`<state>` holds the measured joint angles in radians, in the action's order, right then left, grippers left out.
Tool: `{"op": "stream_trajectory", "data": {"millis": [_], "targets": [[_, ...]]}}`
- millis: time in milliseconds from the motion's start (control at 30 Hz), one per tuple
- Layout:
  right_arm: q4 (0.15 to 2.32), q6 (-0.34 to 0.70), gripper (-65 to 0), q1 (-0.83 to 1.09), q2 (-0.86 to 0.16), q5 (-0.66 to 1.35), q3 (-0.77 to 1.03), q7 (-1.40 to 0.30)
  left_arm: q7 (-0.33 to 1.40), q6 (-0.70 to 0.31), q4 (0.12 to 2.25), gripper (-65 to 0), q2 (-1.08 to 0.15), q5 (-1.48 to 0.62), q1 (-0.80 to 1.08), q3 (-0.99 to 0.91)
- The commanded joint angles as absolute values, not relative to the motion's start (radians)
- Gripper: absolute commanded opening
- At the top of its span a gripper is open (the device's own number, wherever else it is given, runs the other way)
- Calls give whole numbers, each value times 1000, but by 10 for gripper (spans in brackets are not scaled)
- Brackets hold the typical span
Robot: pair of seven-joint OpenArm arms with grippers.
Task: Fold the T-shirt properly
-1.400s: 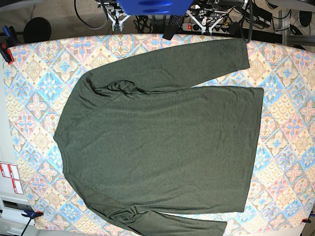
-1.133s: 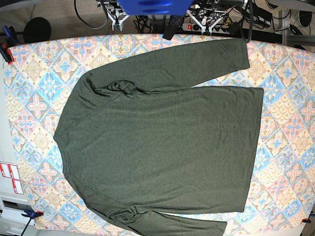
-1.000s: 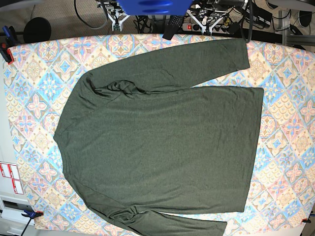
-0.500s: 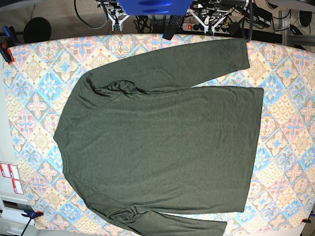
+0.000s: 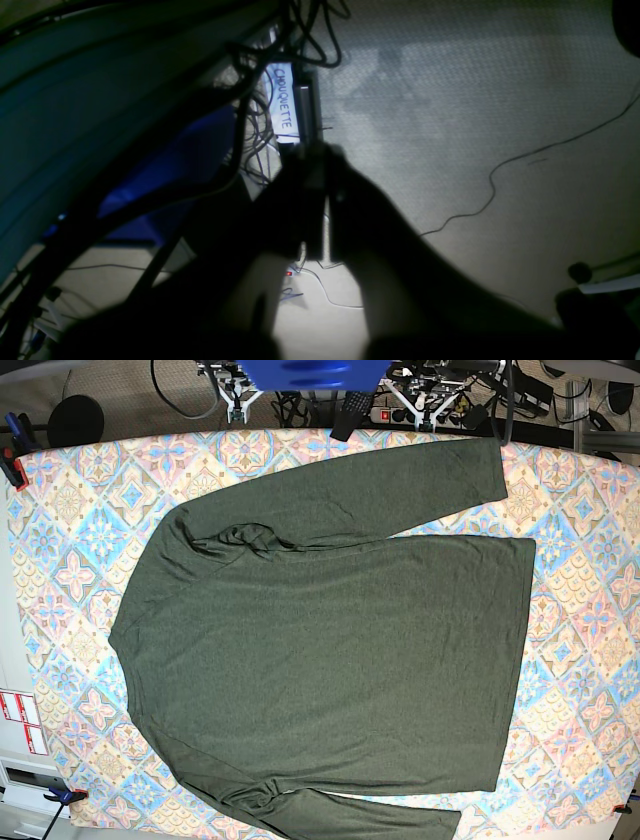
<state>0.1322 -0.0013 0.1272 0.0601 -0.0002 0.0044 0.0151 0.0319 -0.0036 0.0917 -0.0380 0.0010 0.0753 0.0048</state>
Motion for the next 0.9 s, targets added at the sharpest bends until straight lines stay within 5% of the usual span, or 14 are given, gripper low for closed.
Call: {"op": "stream_trajectory", "data": {"millis": [0, 167, 867], "targets": [[133, 2, -647, 142, 59, 1, 2, 19, 27, -2, 93, -650, -45, 5, 94, 5], [176, 2, -647, 231, 54, -1, 2, 22, 25, -4, 130, -650, -102, 5, 156, 7], [792, 2, -650, 682, -8, -1, 2, 19, 33, -4, 871, -650, -225, 5, 673, 7]]}}
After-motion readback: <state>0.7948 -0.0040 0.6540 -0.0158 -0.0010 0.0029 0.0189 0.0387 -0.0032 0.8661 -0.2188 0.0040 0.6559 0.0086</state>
